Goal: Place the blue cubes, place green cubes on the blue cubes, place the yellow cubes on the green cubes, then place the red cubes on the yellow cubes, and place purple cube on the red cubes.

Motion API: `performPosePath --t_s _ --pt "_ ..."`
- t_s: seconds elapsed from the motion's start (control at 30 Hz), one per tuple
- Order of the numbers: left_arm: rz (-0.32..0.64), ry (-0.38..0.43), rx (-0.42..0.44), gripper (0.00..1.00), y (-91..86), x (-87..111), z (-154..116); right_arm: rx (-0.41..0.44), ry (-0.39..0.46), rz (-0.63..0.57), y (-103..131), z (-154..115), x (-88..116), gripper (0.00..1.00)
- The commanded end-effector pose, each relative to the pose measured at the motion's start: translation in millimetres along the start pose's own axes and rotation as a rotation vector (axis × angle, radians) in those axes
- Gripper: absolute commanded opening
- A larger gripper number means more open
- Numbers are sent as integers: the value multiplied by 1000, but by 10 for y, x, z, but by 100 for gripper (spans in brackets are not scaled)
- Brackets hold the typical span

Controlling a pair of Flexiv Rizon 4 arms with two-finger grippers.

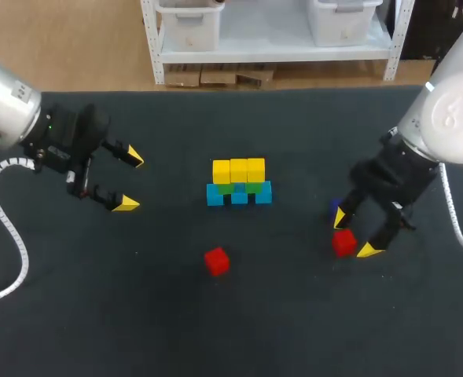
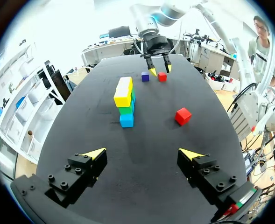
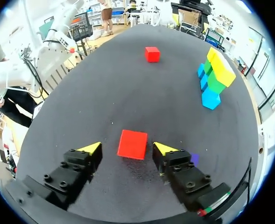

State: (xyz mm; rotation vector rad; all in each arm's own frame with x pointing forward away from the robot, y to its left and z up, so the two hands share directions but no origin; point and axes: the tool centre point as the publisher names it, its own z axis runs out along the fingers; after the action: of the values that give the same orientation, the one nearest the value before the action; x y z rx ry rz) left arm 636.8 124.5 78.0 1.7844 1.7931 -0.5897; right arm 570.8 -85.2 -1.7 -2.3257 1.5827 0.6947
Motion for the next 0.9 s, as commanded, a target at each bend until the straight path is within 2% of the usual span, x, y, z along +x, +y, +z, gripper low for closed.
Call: performPosePath --t_s 0.03,0.2,0.23,0.27,0.37,0.43,0.5,0.53,0.6,0.7,0.9 --pt "4 -6 -4 100 -15 16 -3 3 0 6 -12 43 -32 76" --pt "4 -6 -4 100 -15 16 -3 15 15 65 -13 42 -73 64" --pt "4 -6 -4 100 -15 16 -3 16 32 78 -10 47 -80 56" --pt "4 -6 -4 100 -15 16 -3 21 33 94 -4 51 -85 55" --pt "4 -6 -4 100 -15 16 -3 33 37 136 18 58 -105 66" --pt "4 -6 -4 100 -15 16 -3 41 43 154 33 53 -114 69" --pt "4 -6 -4 100 -15 16 -3 45 43 163 44 53 -118 76" --pt "4 -6 -4 100 -15 16 -3 47 43 168 48 54 -118 85" --pt "4 -6 -4 100 -15 16 -3 47 47 172 53 53 -103 91" --pt "4 -6 -4 100 -15 16 -3 53 56 182 45 35 -54 91" --pt "4 -6 -4 100 -15 16 -3 62 72 187 16 -1 34 82"
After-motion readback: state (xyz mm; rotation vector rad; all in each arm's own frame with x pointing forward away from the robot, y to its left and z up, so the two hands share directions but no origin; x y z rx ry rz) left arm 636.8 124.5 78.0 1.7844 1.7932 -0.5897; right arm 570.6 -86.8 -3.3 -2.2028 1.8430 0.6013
